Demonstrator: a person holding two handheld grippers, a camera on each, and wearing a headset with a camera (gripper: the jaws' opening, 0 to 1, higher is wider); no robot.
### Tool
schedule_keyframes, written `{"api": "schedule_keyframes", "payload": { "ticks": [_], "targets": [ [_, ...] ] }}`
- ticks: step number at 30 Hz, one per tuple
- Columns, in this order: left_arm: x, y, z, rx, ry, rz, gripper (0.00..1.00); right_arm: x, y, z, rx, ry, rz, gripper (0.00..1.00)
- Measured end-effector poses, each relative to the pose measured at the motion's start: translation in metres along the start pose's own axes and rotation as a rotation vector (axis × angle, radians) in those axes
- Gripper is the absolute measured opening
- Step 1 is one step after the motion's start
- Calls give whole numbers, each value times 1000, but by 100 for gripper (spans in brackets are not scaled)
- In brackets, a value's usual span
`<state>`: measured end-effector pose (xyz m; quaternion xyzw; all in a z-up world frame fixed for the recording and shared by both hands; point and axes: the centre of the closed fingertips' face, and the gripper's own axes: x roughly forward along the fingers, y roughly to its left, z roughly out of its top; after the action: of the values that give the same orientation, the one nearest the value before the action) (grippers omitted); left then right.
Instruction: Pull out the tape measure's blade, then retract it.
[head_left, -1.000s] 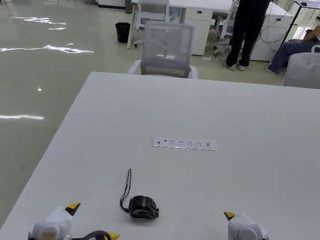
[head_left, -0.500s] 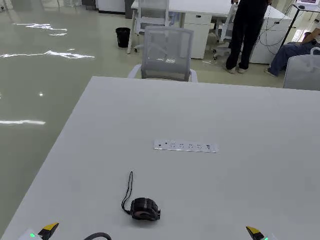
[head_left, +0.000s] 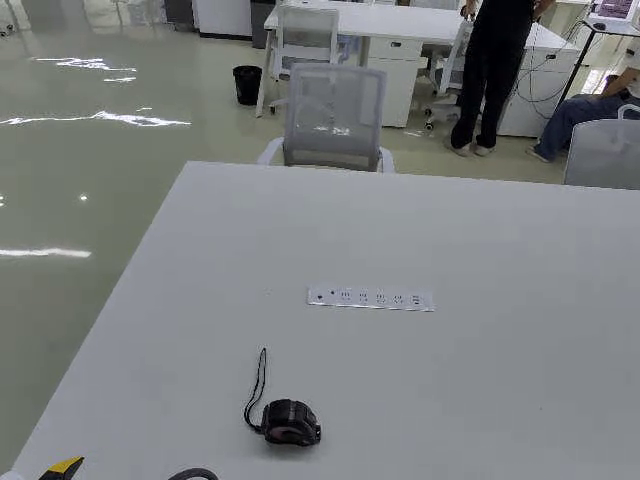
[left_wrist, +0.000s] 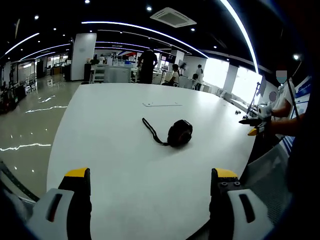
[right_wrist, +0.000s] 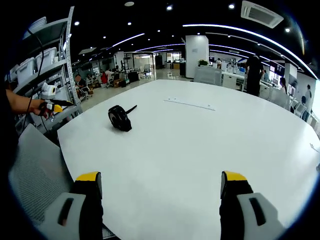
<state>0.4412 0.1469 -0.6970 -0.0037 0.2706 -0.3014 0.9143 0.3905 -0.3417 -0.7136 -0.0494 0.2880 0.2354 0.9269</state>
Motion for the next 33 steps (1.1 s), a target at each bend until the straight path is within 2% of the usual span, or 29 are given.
{"api": "schedule_keyframes", "payload": {
  "ticks": [3,6,10,15,23,33],
  "targets": [
    [0,-1,2,-2,-8,0,99,-6,-7,-6,-11,11,-15,100],
    [0,-2,3,-3,-5,-3,99,-12,-12,-4,-6,8,-29,100],
    [1,-4,5,-2,-11,-7,99,-12,-14,-1,-4,1,-34,100],
    [0,-4,5,-4,-12,-6,99,-10,-11,3,-1,-8,-31,100],
    [-2,-5,5,-5,-11,-3,99,-7,-9,2,-2,-3,-27,100],
    [1,-6,10,-3,-17,-7,99,-9,-12,-2,9,-4,-35,100]
  ]
}}
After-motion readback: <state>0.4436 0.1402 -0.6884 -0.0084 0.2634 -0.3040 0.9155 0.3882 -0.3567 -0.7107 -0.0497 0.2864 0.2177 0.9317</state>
